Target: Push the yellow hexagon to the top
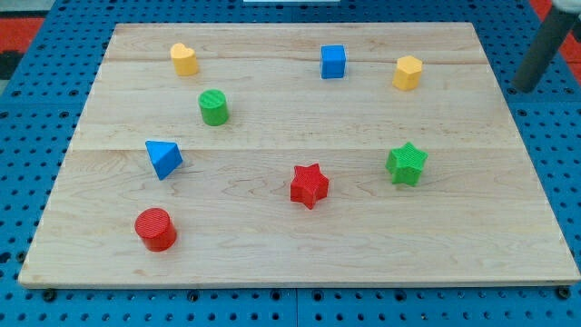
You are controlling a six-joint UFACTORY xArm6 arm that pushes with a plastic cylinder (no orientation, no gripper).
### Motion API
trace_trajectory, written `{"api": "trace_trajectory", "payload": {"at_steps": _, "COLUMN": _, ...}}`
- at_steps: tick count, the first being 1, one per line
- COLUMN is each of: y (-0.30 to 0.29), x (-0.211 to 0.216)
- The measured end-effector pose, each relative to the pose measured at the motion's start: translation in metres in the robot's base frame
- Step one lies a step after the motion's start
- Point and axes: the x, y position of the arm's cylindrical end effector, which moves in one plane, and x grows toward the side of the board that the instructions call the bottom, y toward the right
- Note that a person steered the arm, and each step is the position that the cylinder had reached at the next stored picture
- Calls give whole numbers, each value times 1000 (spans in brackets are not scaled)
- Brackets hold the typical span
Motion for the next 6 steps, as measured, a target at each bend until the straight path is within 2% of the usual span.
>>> {"api": "trace_trajectory", "payload": {"at_steps": 1, "y": -37, "x": 8}}
{"api": "trace_trajectory", "payload": {"at_steps": 2, "y": -102, "x": -13}}
{"api": "trace_trajectory", "payload": {"at_steps": 4, "y": -114, "x": -87}}
{"api": "trace_trajectory", "payload": {"at_steps": 5, "y": -104, "x": -72}}
{"api": "trace_trajectory", "payload": {"at_steps": 6, "y": -132, "x": -72}}
